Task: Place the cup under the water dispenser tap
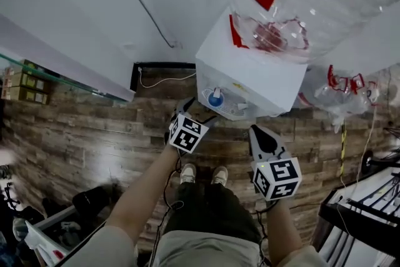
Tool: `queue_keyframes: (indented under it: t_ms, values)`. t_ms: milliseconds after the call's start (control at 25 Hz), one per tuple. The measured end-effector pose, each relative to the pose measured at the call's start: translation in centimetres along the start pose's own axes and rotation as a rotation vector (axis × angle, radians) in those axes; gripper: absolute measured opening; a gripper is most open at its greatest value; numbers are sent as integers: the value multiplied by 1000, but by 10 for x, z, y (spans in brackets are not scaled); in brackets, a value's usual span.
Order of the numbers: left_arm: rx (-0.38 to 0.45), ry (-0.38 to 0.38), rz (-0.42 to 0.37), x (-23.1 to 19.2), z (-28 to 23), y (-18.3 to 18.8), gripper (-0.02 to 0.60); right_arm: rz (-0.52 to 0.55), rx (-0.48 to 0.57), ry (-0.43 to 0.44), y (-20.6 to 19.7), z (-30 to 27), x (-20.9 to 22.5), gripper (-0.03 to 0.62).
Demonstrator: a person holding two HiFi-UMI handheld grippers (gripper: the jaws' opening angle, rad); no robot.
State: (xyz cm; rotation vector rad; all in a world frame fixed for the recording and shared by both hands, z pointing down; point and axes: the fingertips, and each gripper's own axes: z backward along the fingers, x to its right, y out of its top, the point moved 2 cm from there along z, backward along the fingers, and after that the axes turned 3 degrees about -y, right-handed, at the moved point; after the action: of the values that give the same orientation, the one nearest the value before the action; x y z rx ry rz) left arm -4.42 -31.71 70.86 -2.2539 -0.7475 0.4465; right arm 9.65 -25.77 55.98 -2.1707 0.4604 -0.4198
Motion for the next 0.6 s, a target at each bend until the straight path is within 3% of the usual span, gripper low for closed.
queue_keyframes:
  t_ms: [200, 600]
  values:
    - [45, 14, 27, 9, 69, 34, 384, 31, 36, -14, 43, 35, -10, 8]
    - [202, 7, -22, 43, 192, 120, 344, 111, 159, -41, 129, 125, -42, 8]
